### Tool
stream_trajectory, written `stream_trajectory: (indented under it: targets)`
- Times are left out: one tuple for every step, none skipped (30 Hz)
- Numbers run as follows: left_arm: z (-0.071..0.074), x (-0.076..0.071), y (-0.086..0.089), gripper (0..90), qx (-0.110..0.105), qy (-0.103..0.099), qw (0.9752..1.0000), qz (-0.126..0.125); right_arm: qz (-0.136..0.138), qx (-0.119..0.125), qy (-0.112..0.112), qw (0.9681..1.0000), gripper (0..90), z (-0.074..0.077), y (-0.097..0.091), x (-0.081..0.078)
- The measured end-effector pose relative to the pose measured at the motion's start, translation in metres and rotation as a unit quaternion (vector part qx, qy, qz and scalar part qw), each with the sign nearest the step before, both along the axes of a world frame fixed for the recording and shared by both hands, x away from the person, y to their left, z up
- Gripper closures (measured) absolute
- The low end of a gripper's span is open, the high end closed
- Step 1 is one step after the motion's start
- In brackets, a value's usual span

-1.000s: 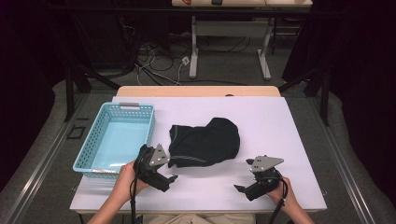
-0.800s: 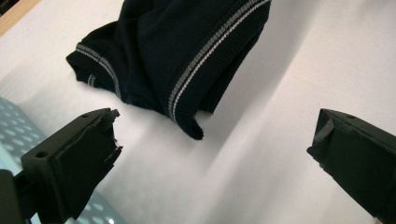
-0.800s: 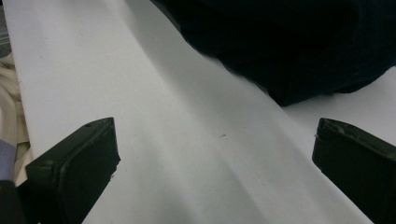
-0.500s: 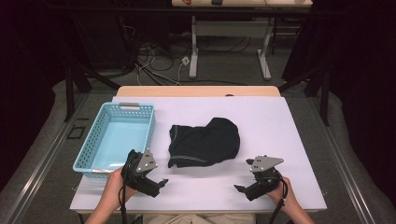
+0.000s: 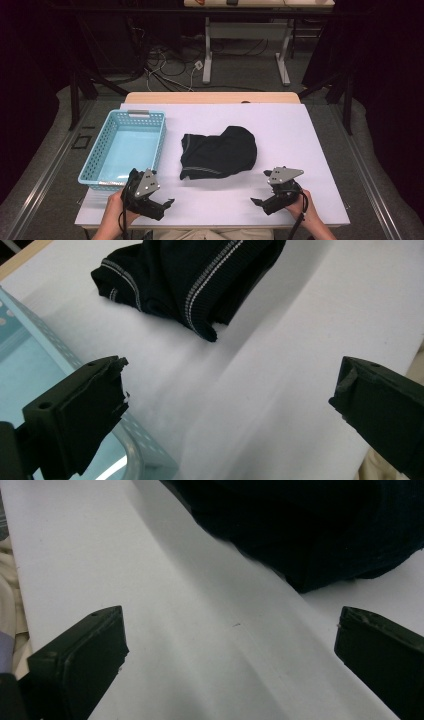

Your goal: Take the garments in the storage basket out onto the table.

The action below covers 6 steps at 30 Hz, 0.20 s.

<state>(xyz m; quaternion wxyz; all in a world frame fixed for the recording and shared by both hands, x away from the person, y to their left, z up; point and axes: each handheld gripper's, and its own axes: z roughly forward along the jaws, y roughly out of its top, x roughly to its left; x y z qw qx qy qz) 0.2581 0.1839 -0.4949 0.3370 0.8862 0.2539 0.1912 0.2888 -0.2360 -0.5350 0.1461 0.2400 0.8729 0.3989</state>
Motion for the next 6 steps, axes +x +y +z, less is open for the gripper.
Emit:
stream_trajectory:
  targets:
    - [-0.0012,-0.0011,0.001,0.0,-0.001,-0.002,1.0,0.002,0.0,0.001,0.001,1.0,0.0,-0.0002,0.0,0.0001]
    - [-0.0015,-0.0017,0.0021,0.0,0.0,-0.002,1.0,0.003,0.001,0.003,0.0,1.0,0.0,-0.0007,0.0003,0.0005]
    - [-0.0018,-0.0014,0.0031,0.0,0.0,-0.002,1.0,0.002,0.0,0.002,0.0,1.0,0.0,-0.001,0.0005,0.0005]
    - [-0.0016,-0.001,0.0036,0.0,0.001,-0.004,1.0,0.001,0.003,0.0,0.002,1.0,0.0,-0.001,0.0007,0.0006]
    - [-0.0015,-0.0011,0.0033,0.0,-0.003,-0.003,1.0,0.003,0.003,0.0,0.001,1.0,0.0,-0.0014,0.0011,0.0006]
    - [-0.0018,-0.0012,0.0022,0.0,-0.008,-0.005,1.0,0.003,0.0,0.0,0.0,1.0,0.0,-0.0019,0.0016,0.0004]
